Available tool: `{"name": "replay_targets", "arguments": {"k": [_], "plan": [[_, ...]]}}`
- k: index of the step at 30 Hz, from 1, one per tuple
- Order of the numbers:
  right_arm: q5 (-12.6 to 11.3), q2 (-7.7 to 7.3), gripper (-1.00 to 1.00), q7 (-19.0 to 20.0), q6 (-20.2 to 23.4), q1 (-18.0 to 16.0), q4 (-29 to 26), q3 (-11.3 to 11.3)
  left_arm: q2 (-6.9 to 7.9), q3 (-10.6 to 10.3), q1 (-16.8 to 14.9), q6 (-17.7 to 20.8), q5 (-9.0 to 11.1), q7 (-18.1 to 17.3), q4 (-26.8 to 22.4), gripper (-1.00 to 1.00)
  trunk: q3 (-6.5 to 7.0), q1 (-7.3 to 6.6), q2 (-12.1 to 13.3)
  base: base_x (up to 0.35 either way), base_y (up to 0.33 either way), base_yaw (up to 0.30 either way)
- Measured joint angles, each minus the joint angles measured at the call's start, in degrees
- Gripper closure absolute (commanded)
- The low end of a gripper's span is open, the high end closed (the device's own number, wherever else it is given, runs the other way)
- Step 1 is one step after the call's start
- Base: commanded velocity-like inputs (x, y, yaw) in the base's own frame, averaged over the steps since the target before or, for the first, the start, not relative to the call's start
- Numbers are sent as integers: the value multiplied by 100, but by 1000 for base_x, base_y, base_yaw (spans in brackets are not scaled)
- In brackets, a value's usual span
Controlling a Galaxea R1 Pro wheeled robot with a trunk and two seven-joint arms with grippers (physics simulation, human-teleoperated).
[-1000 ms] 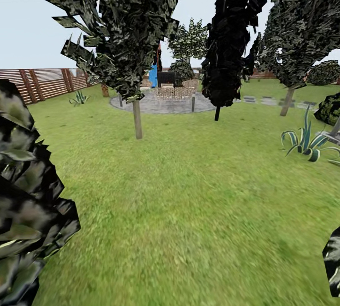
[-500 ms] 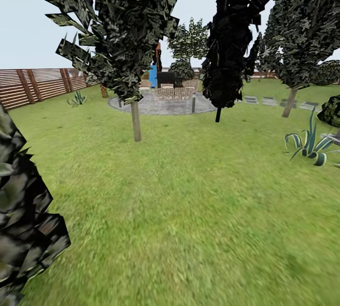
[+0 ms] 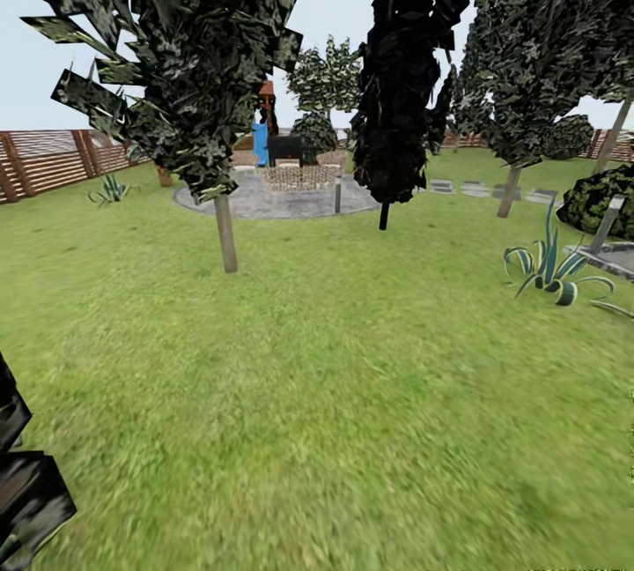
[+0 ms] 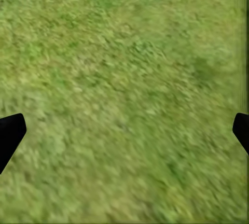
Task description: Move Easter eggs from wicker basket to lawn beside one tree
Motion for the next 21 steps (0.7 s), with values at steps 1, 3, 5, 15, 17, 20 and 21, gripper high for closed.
{"name": "replay_targets", "arguments": {"k": [1,3,5,15,17,20,21], "plan": [[0,0,-100,0,0,0,2,0,0,0,1,-34,1,-1,0,-100,4,0,0,55,-13,-182],[0,0,-100,0,0,0,2,1,4,3,0,-249,14,-4,0,-100,11,1,0,29,-7,-188],[0,0,-100,0,0,0,1,1,6,12,1,-513,30,-5,3,-100,19,1,0,20,-2,-173],[0,27,-100,0,0,-1,5,10,5,8,-1,-648,41,-2,23,-100,32,-2,-1,264,0,-38],[0,29,-100,0,0,-1,3,10,4,8,-1,-648,41,-2,24,-100,33,-2,-1,326,0,-1],[0,33,-100,0,0,-1,2,10,2,8,-1,-646,41,-2,24,-100,33,-2,-1,328,0,0],[0,38,-100,0,0,-1,2,10,2,8,0,-644,41,0,25,-100,33,-2,-1,328,0,0]]}}
